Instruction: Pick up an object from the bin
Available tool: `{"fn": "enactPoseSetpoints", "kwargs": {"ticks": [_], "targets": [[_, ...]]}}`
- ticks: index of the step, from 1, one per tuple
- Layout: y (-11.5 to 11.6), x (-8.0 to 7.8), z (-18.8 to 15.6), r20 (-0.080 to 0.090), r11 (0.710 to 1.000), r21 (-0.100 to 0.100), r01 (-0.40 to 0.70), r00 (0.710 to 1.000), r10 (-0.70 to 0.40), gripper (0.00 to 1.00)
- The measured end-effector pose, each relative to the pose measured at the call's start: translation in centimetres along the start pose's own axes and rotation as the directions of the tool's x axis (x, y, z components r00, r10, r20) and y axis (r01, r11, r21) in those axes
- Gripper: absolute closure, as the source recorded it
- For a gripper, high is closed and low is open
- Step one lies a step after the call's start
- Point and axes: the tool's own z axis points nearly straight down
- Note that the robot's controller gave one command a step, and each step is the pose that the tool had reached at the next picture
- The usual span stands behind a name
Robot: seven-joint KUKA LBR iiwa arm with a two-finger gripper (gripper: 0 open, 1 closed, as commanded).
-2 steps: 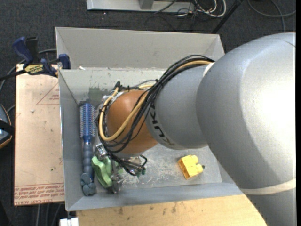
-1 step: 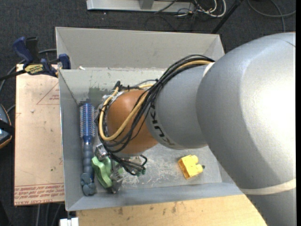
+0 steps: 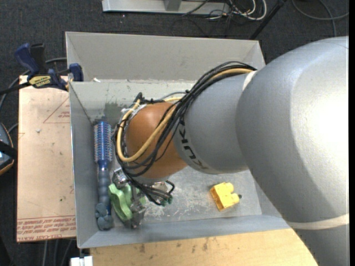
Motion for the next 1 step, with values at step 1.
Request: {"fn": "enactPoseSetpoints", "kwargs": {"ticks": [1], "targets": [[0.05, -0.31, -10.82, 0.007, 1.0, 0.0, -0.001, 1.0, 0.001, 1.0]]}}
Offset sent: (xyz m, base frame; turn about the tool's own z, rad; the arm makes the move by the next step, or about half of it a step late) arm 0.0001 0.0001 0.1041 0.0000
